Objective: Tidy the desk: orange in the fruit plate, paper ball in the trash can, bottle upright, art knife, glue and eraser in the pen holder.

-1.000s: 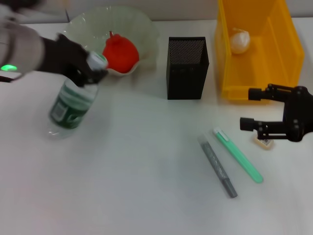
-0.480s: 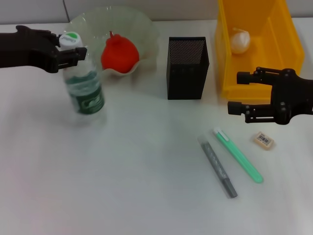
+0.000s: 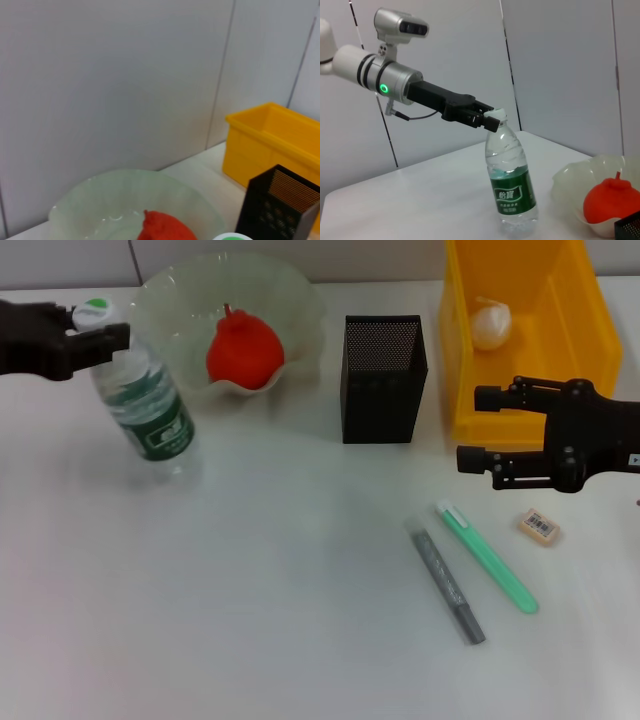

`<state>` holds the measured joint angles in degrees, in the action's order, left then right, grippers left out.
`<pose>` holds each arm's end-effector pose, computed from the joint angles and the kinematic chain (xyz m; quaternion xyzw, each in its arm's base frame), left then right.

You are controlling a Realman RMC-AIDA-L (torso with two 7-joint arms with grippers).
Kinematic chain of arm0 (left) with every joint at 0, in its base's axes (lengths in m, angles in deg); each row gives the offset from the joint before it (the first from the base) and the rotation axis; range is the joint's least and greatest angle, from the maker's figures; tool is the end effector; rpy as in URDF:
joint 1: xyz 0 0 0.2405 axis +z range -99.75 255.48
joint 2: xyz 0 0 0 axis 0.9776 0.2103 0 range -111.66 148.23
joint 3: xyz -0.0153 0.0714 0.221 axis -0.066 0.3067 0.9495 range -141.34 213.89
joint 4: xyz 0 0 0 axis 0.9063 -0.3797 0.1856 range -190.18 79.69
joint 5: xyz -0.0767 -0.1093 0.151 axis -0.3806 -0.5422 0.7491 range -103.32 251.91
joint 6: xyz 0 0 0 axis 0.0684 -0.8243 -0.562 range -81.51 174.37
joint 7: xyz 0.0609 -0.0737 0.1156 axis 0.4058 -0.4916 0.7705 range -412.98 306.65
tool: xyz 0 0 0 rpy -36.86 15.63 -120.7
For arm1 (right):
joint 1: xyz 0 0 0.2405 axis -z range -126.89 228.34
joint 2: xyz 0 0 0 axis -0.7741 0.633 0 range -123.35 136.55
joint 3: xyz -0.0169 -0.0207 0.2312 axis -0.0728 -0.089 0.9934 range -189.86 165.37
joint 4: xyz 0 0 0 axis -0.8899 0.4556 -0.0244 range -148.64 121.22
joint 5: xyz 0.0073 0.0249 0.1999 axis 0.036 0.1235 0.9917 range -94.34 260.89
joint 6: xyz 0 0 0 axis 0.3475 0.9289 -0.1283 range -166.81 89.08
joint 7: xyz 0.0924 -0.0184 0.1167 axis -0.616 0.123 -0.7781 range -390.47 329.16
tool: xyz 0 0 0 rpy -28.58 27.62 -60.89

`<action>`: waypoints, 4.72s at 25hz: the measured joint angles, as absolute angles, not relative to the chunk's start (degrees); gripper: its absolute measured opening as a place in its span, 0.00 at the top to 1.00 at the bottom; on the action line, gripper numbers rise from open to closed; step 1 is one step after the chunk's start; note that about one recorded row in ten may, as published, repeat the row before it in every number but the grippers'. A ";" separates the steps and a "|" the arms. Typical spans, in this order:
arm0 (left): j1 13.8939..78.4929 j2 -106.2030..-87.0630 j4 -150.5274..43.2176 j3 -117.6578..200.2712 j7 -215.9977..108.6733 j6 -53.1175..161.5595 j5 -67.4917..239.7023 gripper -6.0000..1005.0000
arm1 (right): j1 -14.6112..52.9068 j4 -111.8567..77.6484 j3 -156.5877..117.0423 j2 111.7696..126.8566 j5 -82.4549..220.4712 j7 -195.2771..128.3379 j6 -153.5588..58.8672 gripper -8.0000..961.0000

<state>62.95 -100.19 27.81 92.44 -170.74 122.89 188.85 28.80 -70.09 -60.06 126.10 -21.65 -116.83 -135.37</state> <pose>-0.2130 0.3289 0.1018 -0.8934 -0.2866 -0.1516 0.3111 0.2154 0.2967 0.0443 -0.9432 0.1610 0.2611 0.1275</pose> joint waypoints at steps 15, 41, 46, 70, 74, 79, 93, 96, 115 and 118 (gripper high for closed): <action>61.39 -100.19 17.03 90.04 -160.09 119.96 183.54 0.54 | 26.88 -67.78 -60.06 125.99 -21.65 -116.51 -134.23 0.13; 65.63 -100.15 13.54 90.93 -147.90 121.78 174.08 0.28 | 26.80 -67.32 -60.06 125.97 -21.67 -116.73 -134.29 0.13; 67.87 -100.08 13.68 86.95 -144.80 127.61 167.90 0.22 | 26.69 -67.32 -60.05 125.95 -21.67 -116.85 -134.22 0.13; 69.66 -97.00 -16.40 71.87 -114.91 157.75 177.94 0.23 | 25.34 -97.93 -72.23 125.71 -41.77 -156.25 -135.89 0.13; 69.71 -96.94 -16.54 71.84 -114.41 157.89 178.58 0.23 | 21.38 -104.04 -75.80 125.60 -52.21 -165.08 -140.63 0.13; 69.40 -96.87 -16.58 71.97 -114.34 158.32 178.61 0.23 | 15.24 -100.77 -79.51 125.68 -61.64 -173.34 -142.67 0.13; 68.45 -96.50 -16.67 72.05 -114.71 156.83 178.62 0.23 | 10.03 -86.46 -91.52 125.90 -66.71 -185.65 -134.35 0.14; 68.46 -96.79 -16.67 72.08 -114.65 155.89 179.04 0.23 | 8.08 -82.18 -96.47 125.98 -68.12 -188.64 -131.49 0.14; 68.17 -97.21 -16.70 71.87 -114.22 155.36 180.12 0.23 | 5.74 -79.13 -105.54 126.32 -71.62 -195.90 -125.95 0.14; 68.19 -97.21 -16.74 71.80 -114.22 155.36 180.12 0.23 | 5.42 -78.34 -106.52 126.34 -71.61 -196.23 -125.17 0.14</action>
<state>68.19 -97.21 -16.74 71.80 -114.22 155.36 180.12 5.42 -78.34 -106.52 126.34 -71.61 -196.23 -125.17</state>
